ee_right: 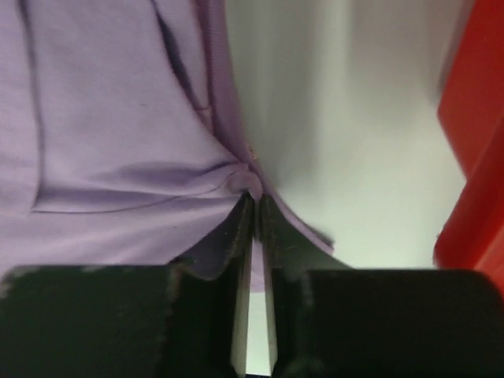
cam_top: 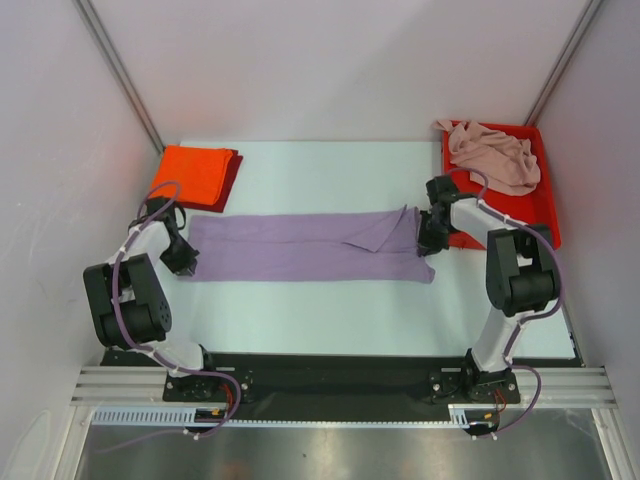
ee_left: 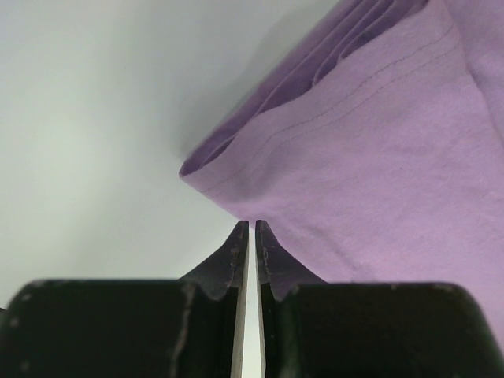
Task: Fold and stack the t-shirts
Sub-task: Fold the tshirt
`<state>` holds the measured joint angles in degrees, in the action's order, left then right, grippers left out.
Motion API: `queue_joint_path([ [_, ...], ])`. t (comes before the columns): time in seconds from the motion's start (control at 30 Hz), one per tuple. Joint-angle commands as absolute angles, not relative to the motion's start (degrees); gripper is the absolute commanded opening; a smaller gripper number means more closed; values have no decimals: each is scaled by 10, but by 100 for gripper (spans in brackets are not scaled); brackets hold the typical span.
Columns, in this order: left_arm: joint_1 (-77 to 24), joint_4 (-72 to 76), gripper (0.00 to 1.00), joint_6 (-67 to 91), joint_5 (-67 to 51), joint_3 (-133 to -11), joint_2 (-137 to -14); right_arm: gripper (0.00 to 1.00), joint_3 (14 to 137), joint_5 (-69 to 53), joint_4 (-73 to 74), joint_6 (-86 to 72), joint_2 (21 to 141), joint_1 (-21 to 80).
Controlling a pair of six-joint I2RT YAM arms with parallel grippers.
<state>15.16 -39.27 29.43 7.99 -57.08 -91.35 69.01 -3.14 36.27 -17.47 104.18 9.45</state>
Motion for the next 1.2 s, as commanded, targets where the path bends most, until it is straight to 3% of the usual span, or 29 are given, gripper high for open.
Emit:
queue_joint_path([
  [0.0,149,-384,11,283,90,-566,-908,15,710,66,345,-162,1060,105],
  [0.03,149,-385,11,283,90,-567,-908,29,716,75,347,-160,1057,113],
  [0.17,149,-388,11,283,91,-568,-900,56,792,133,424,-151,1053,157],
  [0.23,149,-390,12,283,89,-564,-893,67,831,144,450,-150,1044,180],
  [0.3,149,-388,12,284,87,-558,-882,70,847,135,461,-167,1032,210],
  [0.5,148,-394,12,286,81,-552,-866,67,844,6,416,-233,1079,236],
  [0.63,149,-396,12,284,81,-548,-850,53,832,-72,380,-278,1101,241],
  [1.07,144,-396,12,287,67,-536,-834,41,834,-70,359,-323,1156,258],
  [1.17,144,-396,12,287,66,-537,-835,32,839,-69,356,-320,1165,258],
])
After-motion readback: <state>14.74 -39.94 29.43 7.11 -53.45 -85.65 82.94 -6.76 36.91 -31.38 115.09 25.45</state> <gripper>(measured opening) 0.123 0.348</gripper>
